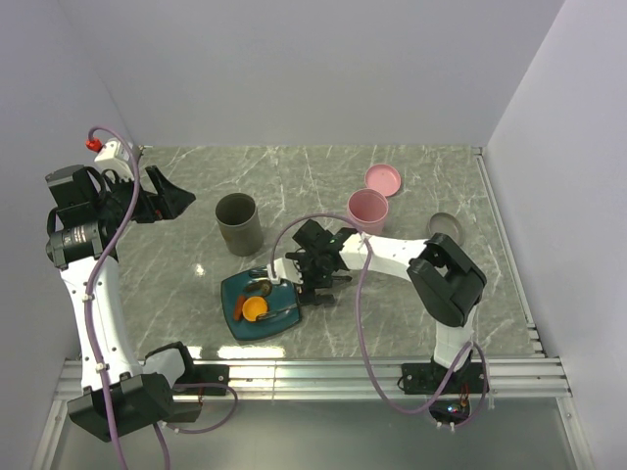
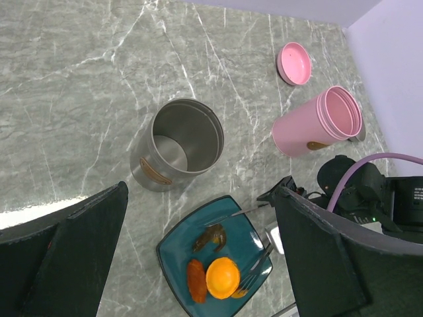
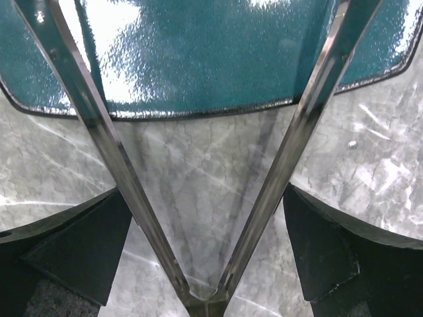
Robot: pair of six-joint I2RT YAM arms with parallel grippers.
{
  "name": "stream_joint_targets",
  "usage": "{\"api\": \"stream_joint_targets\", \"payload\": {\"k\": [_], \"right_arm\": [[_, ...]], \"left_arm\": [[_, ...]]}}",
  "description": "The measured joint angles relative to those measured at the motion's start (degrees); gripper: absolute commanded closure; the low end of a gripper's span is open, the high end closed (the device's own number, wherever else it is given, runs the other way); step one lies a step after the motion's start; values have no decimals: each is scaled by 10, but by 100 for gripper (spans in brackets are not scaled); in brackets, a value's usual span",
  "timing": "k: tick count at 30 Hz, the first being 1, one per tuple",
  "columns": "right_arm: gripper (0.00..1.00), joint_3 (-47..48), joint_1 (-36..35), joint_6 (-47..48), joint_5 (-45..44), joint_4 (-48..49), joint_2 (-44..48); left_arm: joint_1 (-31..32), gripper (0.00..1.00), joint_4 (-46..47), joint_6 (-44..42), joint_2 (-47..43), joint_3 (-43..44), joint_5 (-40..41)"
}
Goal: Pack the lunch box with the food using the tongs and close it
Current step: Pick up the clamp from the plate.
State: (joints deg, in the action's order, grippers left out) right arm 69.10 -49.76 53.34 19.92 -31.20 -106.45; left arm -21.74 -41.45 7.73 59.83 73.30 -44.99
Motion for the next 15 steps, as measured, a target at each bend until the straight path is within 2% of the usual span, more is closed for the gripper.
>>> {"api": "stream_joint_targets", "payload": {"k": [10, 15], "right_arm": [[1, 9, -2, -12, 5, 7, -13], [9, 10, -3, -12, 10, 6, -15]], "left_arm": [[0, 1, 0, -1, 0, -10, -2], [0, 1, 0, -1, -1, -17, -2]]}}
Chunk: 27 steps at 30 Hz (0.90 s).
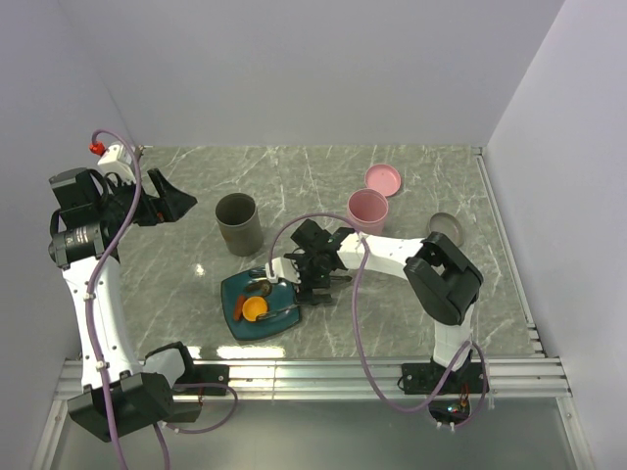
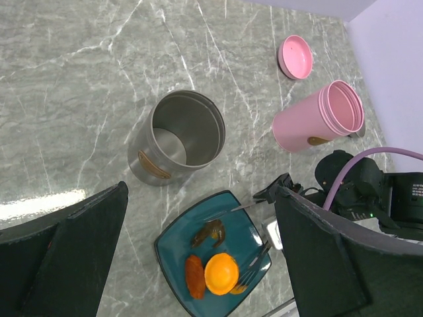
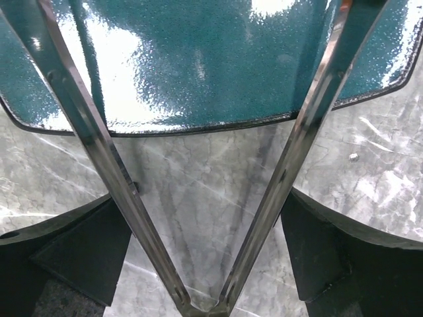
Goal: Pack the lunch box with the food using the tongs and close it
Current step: Pick up the clamp from the plate.
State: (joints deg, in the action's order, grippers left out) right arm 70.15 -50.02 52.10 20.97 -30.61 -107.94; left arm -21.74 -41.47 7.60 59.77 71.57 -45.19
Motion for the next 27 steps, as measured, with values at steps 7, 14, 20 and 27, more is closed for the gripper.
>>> {"api": "stream_joint_targets", "payload": {"k": [7, 14, 20, 27], "right_arm": [[13, -1, 0, -3, 16, -13, 12], [15, -14, 3, -5, 31, -26, 89], [8, -22, 8, -7, 39, -26, 111], [4, -40, 8, -16, 29, -24, 98]], "left_arm": [[0, 1, -3, -4, 0, 0, 0], [0, 1, -4, -9, 0, 0, 0], [0, 1, -5, -9, -1, 0, -1], [0, 1, -5, -9, -9, 0, -2]]}}
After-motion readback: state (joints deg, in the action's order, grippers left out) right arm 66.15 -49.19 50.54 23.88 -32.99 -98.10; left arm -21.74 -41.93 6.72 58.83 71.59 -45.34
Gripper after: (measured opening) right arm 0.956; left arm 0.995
